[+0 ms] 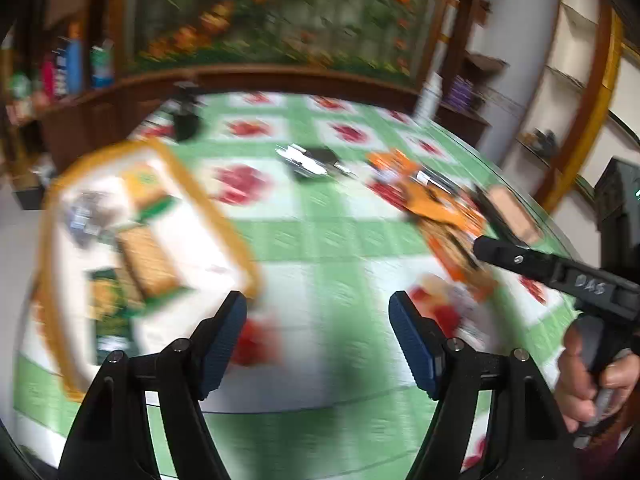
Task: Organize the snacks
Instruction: 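Move both tools back toward the small white milk candy packs on the table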
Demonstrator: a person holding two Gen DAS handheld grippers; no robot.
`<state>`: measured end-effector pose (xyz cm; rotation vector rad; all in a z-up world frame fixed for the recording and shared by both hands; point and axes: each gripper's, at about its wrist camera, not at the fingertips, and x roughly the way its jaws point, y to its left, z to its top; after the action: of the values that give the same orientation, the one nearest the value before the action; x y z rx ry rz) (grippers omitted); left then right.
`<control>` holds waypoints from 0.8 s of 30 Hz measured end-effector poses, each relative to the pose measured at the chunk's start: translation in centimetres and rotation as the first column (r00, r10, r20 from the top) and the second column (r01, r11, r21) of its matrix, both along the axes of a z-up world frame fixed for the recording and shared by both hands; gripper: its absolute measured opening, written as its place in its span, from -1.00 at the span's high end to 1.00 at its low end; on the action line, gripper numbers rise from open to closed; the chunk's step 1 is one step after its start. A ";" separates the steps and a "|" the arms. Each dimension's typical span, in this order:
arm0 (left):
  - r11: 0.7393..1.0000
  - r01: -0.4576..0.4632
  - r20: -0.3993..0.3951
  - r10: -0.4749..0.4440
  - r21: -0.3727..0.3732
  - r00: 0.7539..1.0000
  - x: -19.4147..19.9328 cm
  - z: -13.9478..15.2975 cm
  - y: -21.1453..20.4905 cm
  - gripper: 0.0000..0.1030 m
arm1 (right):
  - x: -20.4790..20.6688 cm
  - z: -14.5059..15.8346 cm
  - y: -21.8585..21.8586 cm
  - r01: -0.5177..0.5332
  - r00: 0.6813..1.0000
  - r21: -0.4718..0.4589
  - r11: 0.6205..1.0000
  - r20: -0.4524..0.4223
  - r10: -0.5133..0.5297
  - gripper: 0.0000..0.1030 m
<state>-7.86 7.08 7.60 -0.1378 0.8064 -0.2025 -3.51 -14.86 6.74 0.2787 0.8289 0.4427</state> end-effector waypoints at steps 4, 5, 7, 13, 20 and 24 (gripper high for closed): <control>0.986 0.144 -0.076 -0.151 -0.088 0.986 0.7 -1.8 -4.5 -0.41 | -0.6 -2.2 -4.6 0.074 0.995 0.027 0.997 -0.071 -0.072 -0.09; 0.979 0.173 -0.091 -0.183 -0.111 0.979 0.7 -2.2 -5.4 -0.41 | -0.7 -2.6 -5.4 0.088 0.993 0.034 0.995 -0.079 -0.085 -0.09; 0.959 0.234 -0.136 -0.256 -0.159 0.957 0.8 -3.3 -7.9 -0.41 | -1.0 -3.3 -7.0 0.119 0.989 0.041 0.992 -0.091 -0.115 -0.09; 0.959 0.274 -0.167 -0.283 -0.077 0.944 0.3 -5.4 -13.4 -0.30 | -1.0 -3.8 -9.4 0.151 0.985 0.085 0.985 -0.097 -0.143 -0.09; 0.952 0.301 -0.128 -0.292 0.055 0.948 0.4 -5.8 -15.2 0.48 | -1.2 -4.0 -9.7 0.132 0.988 0.079 0.988 -0.088 -0.125 -0.09; 0.952 0.303 -0.128 -0.295 0.046 0.947 0.4 -5.8 -13.8 0.57 | -1.2 -4.2 -9.1 0.112 0.990 0.069 0.991 -0.096 -0.105 -0.09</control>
<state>-7.43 -6.71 1.82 0.0357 0.9514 -0.4582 -4.68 -23.97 2.54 0.4138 0.8840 0.3615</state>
